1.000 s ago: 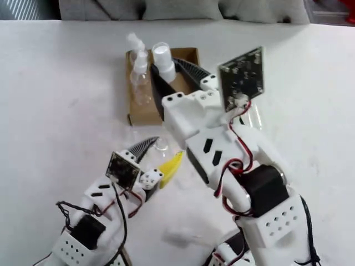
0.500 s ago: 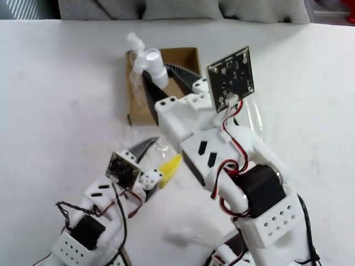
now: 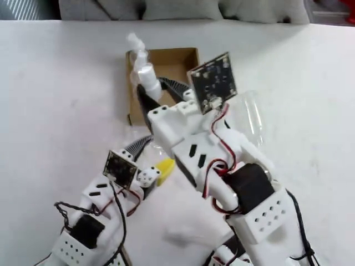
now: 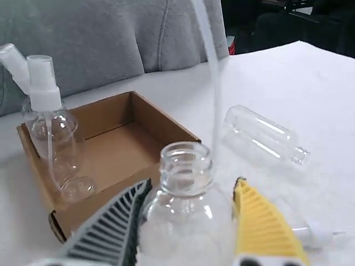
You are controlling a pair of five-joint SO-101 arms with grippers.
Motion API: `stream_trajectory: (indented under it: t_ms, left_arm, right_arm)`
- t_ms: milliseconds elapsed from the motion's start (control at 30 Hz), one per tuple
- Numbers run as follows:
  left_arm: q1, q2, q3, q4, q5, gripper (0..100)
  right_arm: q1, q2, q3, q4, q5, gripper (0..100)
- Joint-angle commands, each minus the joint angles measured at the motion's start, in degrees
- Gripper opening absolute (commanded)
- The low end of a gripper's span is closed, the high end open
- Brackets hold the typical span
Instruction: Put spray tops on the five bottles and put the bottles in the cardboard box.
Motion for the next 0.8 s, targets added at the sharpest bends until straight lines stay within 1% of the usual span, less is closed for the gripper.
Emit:
stream_trajectory:
  t_ms: [0,133,267,433,767]
  left_arm:
    - [-0.7,-0.8,-0.2,-0.4,-0.3,8]
    - [-0.7,-0.8,-0.2,-0.3,-0.4,8]
    - [-0.7,-0.8,-0.2,-0.3,-0.4,8]
    - [-0.7,-0.8,-0.2,-0.2,-0.4,8]
    - [-0.7,-0.8,-0.2,-0.2,-0.4,8]
  right_arm:
    - [-1.9,-0.2,-0.1,-0.3,0.1,1.6]
    - [-2.1,-0.2,-0.6,-0.7,0.3,1.6]
    - [-1.5,0.0,-1.7,-4.5,0.7,1.6]
    - [-1.1,0.4,-5.7,-4.4,0.7,1.6]
    - [-0.7,0.4,-4.4,-4.4,0.7,1.6]
